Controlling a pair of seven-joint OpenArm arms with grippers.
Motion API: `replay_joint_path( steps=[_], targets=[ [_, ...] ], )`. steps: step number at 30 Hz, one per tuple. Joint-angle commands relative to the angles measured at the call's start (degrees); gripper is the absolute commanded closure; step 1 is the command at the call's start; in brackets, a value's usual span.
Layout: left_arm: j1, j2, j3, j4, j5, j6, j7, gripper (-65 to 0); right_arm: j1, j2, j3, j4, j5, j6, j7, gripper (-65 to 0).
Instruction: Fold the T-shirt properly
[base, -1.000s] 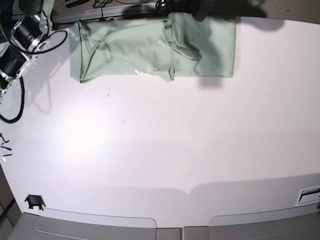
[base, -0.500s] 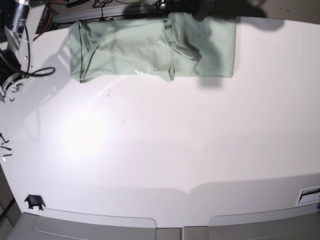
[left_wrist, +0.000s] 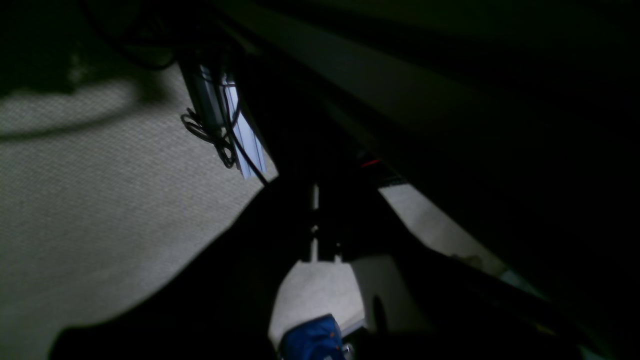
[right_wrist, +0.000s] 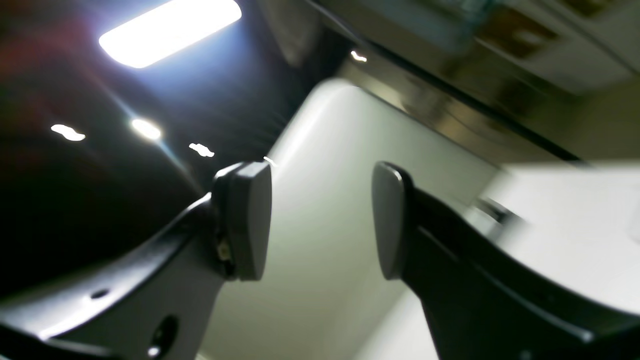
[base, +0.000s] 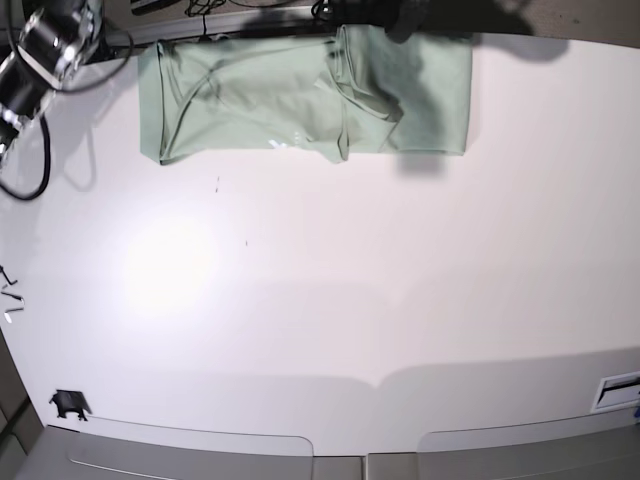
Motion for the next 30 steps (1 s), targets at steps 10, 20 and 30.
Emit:
replay_joint_path(
  steps=[10,20,30],
  targets=[
    [0.33,0.22,0.09,0.2,-0.28,-0.7,-0.37,0.0,-9.68,-5.75,0.24,1.05,0.73,0.92,0.35,-30.1],
    [0.33,0.22,0.09,0.2,-0.31,-0.7,-0.35,0.0,-4.04,-3.48,0.26,1.09,-10.93,4.86,1.03,-30.1],
    [0.33,0.22,0.09,0.2,-0.28,-0.7,-0.35,0.0,-24.17,-1.84,0.31,15.63,-2.54,4.86,1.33,-30.1]
  ],
)
